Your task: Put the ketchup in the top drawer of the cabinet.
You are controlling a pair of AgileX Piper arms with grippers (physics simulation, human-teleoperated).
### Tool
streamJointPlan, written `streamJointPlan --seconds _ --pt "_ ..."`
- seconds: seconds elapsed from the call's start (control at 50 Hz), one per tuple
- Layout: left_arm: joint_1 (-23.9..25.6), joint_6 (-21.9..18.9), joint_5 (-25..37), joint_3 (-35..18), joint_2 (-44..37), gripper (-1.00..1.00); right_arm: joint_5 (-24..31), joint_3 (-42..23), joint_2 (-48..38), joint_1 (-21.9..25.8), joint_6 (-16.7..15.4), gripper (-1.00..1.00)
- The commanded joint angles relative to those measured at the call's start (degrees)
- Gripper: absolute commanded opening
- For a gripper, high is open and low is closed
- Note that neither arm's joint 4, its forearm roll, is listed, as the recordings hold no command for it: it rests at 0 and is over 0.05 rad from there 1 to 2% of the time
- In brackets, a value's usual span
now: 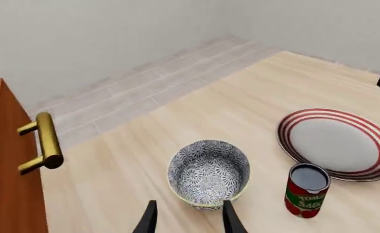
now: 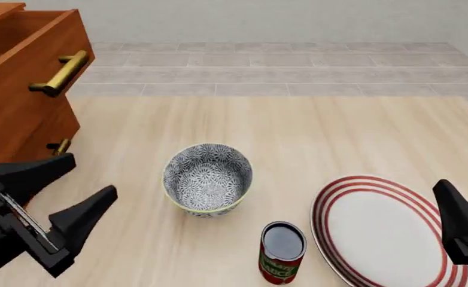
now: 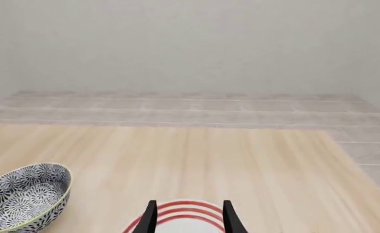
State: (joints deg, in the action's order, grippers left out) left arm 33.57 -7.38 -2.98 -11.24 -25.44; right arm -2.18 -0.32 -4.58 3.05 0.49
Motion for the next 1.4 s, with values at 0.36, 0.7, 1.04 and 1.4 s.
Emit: streamJointPlan --seconds 0.36,0.7,1.04,1.4 --pt "18.8 -3.7 -33.8 2.6 -40.9 1.0 -1.4 0.0 -1.4 2.5 1.8 1.0" --pt "26.0 -5.8 -41.6 -2.8 -57.9 1.0 -2.0 0.3 -2.3 3.1 1.6 1.0" --pt "27.4 -5.4 -42.5 -8.6 -69.0 1.0 -2.0 0.3 -2.5 3.2 1.8 1.0" --pt "27.0 -4.4 -43.8 -10.8 -73.5 1.0 -2.8 0.3 -3.4 3.3 2.3 1.0"
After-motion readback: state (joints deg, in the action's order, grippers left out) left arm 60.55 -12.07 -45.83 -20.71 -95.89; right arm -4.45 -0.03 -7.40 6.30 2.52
